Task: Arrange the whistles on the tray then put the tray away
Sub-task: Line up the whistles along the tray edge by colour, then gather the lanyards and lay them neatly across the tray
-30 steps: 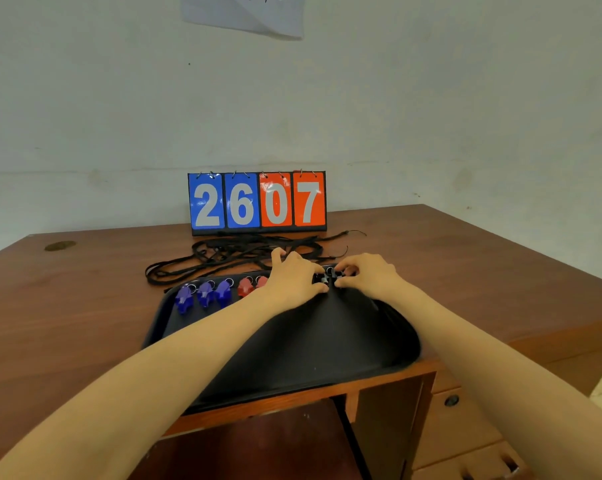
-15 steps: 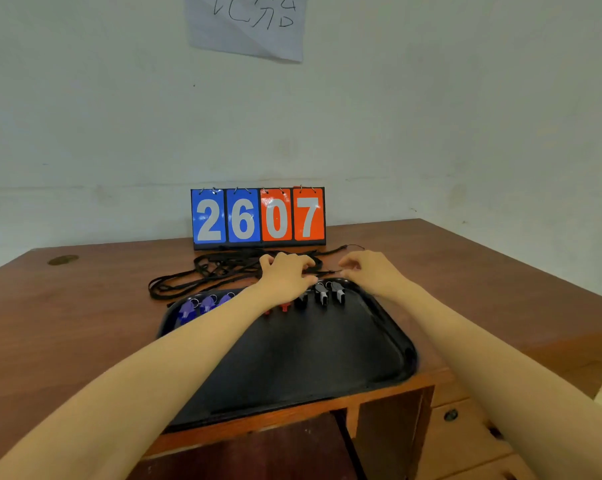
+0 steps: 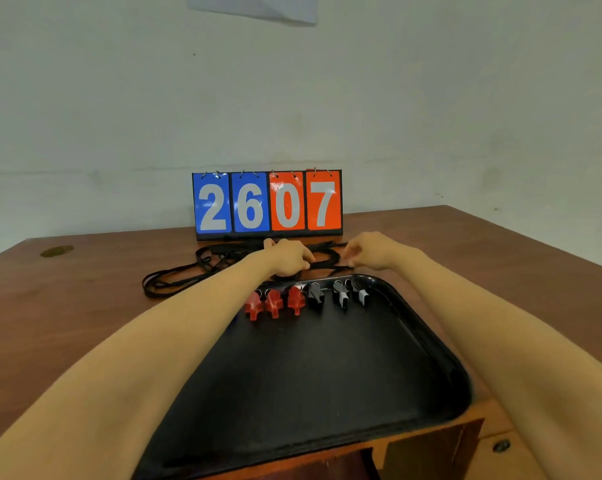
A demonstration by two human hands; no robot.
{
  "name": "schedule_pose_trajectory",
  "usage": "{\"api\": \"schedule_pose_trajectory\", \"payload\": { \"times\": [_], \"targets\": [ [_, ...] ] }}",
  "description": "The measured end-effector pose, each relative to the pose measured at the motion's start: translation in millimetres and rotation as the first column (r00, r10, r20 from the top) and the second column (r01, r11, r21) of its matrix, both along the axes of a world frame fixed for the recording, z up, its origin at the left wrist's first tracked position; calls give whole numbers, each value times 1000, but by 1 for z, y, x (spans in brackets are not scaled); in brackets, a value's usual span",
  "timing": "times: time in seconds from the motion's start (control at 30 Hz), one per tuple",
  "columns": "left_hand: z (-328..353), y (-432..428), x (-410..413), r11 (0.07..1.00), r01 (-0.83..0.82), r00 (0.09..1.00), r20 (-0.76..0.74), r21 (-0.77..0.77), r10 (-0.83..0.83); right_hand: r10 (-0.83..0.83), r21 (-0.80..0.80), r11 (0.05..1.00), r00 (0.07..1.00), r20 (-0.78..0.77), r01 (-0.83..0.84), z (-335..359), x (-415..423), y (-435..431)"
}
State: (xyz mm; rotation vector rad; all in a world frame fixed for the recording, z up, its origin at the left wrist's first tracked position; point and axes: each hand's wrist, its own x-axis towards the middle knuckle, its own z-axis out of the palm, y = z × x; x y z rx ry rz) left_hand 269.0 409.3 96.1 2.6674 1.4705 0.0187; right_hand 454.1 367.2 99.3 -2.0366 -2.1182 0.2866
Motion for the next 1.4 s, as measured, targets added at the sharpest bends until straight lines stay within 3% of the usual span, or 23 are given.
{"api": "schedule_pose_trajectory", "payload": {
  "times": [0.1,0.23,0.33,0.43,0.53,0.6,0.7,0.77,0.87,1.03,1.23,1.4],
  "targets": [
    [-6,7,-1,1000,-9,1000,-27,-21,9,-21,0,1000,997,72,21,-11,1,9],
    [-12,9,-3,1000,-27,999,32,10,26,-53,44,998,997,53,50,-17,6,9],
    [-10,5,0,992,-71,966,257,101,43,-28,166,986,1000,5,27,-3,3,1],
    [1,-8,5,999,-8,866,500,36,-11,44,302,953,998,-35,-31,19,-5,-13],
    [16,-27,10,995,98,756,652,-30,-55,146,468,877,988,-50,-106,42,-14,-27],
    [27,-35,12,998,67,699,713,4,-50,160,573,809,987,2,-132,58,-19,-36],
    [43,-33,1,966,-147,805,593,212,-8,75,709,702,997,21,-67,78,-17,-47],
    [54,-28,-15,916,-217,869,495,338,24,23,756,654,998,-58,29,87,-9,-52],
    [68,-22,-43,853,-291,895,439,434,82,-15,767,622,981,-191,158,93,3,-59],
    [86,-27,-78,815,-353,852,518,460,77,-35,708,631,924,-381,316,100,9,-76],
    [104,-68,-115,787,-366,844,533,497,57,-15,693,638,905,-424,335,103,0,-111],
    [95,-115,-148,848,-346,859,498,402,114,-44,598,730,897,-440,330,93,-6,-155]
  ]
}}
